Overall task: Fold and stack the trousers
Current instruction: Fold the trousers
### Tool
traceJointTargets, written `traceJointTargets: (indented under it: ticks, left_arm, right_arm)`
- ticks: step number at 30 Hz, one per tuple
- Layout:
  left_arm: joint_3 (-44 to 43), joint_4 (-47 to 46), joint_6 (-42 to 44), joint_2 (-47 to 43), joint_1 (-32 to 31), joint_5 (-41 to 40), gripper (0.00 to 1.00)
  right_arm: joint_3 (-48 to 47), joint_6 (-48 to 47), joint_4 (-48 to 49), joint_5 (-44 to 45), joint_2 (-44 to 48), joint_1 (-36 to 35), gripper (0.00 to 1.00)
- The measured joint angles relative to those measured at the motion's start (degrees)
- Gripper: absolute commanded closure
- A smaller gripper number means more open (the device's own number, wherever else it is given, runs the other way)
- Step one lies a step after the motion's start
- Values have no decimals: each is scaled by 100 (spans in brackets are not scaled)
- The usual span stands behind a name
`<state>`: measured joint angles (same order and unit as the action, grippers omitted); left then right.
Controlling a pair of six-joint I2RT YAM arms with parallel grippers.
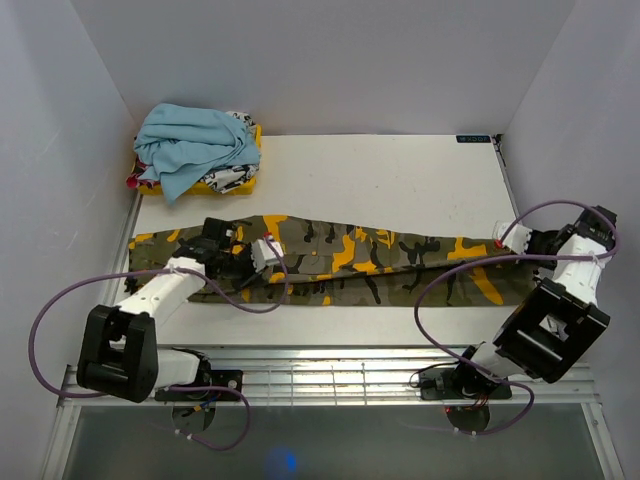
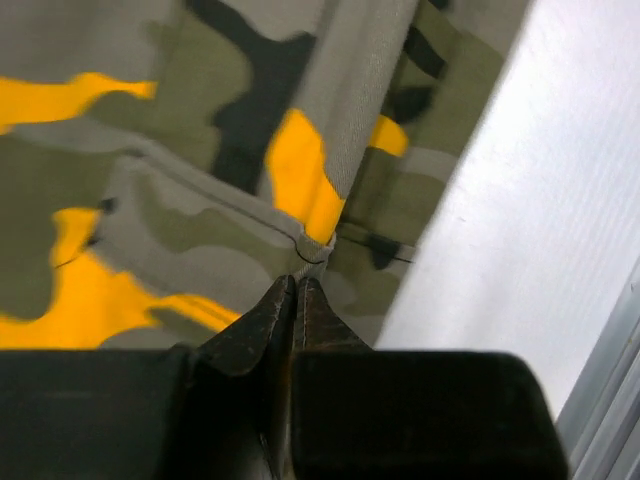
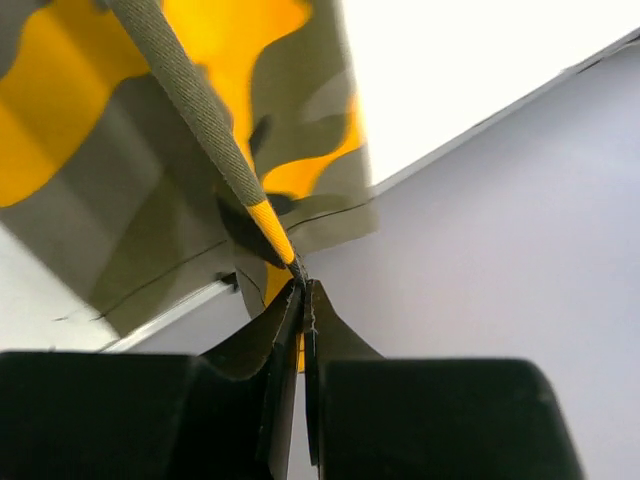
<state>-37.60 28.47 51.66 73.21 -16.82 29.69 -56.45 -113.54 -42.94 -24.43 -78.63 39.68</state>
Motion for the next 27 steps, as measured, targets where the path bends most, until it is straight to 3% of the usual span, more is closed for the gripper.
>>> traceJointTargets:
  ticks: [5, 9, 14, 18, 19, 22, 27]
  left_arm:
    - [-809, 330, -389, -157, 981, 798, 100]
    - [-879, 675, -214, -525, 1307, 1102, 100]
    - [-326, 1316, 409, -848, 1412, 1123, 100]
    - [229, 1513, 778, -776, 1403, 859, 100]
    - [326, 1528, 841, -710, 1403, 765, 98]
    - [461, 1504, 920, -525, 1403, 551, 79]
    - [426, 1458, 940, -741, 1405, 573, 68]
  right_arm:
    - [-1904, 1019, -232, -538, -588, -562, 92]
    - [-3117, 1589, 142, -1005, -575, -752, 92]
    - [-1425, 656, 400, -977, 695, 136, 92]
    - [-39, 254, 273, -514, 645, 796, 92]
    - [212, 195, 271, -382, 498, 920, 92]
    - [597, 76, 223, -68, 212, 1176, 92]
    - [437, 28, 225, 20, 177, 1281, 92]
